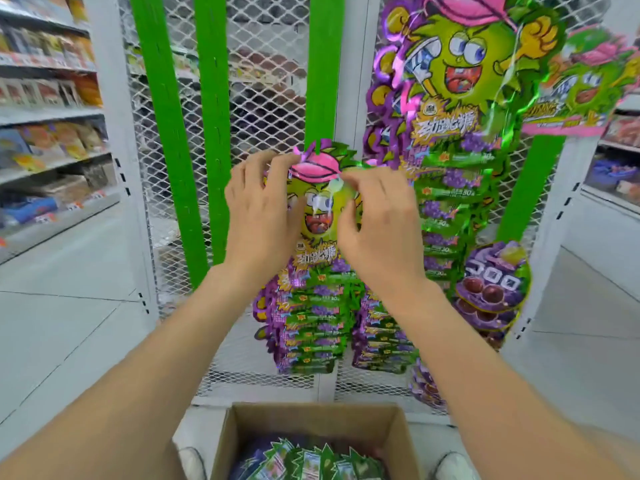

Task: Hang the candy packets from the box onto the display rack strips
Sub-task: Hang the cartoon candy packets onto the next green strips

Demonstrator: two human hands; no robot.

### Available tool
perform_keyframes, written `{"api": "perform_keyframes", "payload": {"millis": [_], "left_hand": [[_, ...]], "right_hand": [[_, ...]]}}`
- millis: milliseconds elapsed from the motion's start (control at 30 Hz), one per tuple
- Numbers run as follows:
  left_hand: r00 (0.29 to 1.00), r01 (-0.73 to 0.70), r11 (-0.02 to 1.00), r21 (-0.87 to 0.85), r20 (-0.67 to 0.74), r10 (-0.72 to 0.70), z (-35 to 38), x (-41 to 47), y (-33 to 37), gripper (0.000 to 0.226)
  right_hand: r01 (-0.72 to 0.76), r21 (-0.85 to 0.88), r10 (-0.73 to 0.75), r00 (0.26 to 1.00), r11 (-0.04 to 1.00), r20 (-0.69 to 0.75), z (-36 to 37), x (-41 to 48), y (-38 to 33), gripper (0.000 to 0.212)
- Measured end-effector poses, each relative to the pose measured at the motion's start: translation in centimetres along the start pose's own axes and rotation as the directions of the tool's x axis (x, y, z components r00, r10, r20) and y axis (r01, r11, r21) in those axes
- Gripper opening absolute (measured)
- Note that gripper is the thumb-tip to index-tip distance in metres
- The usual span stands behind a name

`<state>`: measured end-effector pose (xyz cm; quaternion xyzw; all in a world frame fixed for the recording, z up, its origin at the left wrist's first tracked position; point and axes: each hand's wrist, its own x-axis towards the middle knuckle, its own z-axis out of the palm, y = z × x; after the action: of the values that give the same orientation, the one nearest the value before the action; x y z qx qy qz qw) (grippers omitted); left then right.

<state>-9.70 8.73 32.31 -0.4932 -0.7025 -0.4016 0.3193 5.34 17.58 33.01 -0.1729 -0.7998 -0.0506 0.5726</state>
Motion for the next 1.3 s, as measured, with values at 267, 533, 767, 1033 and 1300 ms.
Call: {"api": "perform_keyframes", "payload": {"millis": [267,533,767,1033,1300], "left_hand": [[0.555,0.045,0.97,-0.239,0.813,0.174,4.9,-16.4,-2.2,0.016],[0.051,-0.024,0.992,-0.124,0.991,0.126,8.7,-23.8,-2.9,0.015],[-0.067,-0.122,0.986,-0.113,0.992,0.105,9.1,-25.5,-3.5,0.017],[-0.107,-0.004,0.999,-0.036,0.994,0.035,8.4,-25.0,-3.1,0.02],[0.118,0.282,0.923,0.263,0.945,-0.305,7.0,-23.8,-5.2,0.061]], "right_hand": [[-0.425,-0.25,0.347,0.169,0.87,0.923,5.1,-23.5,5.7,0.017],[-0.421,-0.646,0.563,-0.32,0.636,0.762,6.5,-43.0,6.3,0.043],[-0.333,-0.625,0.478,-0.427,0.706,0.768,5.5,-49.1,3.3,0.126],[-0.384,-0.638,0.633,-0.158,0.668,0.758,5.4,-41.1,3.3,0.043],[-0.64,-0.412,0.538,0.003,0.649,0.843,3.9,-28.4,5.4,0.035]]}}
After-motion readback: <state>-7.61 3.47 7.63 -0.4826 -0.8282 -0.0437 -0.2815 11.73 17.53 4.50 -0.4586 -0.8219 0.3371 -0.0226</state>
